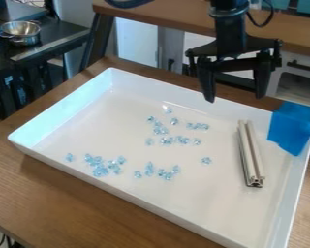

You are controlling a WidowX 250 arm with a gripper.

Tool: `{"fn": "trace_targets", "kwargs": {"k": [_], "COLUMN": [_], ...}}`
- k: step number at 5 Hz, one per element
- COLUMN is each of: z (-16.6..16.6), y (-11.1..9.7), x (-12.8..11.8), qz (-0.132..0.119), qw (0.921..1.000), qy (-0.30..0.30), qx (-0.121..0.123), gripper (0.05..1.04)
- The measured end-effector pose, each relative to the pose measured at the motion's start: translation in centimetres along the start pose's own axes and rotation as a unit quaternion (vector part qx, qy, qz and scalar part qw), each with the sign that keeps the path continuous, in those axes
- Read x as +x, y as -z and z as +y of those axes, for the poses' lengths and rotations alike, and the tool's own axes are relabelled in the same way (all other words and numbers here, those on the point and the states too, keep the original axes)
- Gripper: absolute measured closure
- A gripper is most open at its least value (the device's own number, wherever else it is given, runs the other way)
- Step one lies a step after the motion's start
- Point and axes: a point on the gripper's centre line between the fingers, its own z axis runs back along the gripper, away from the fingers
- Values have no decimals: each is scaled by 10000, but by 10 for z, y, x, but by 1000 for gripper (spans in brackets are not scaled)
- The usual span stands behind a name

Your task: Sweep into pile

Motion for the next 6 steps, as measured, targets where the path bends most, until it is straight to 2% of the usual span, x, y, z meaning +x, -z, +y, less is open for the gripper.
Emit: {"fn": "trace_targets", "kwargs": {"k": [1, 3, 6], "z": [3, -15, -23], "y": [12, 44, 85], "x": [-3, -1, 14], "qz": [143, -10, -245], "qw": [9999, 9994, 9964], "qy": [-43, -251, -446], "qx": [88, 248, 679], "gripper": [85, 85, 85]}}
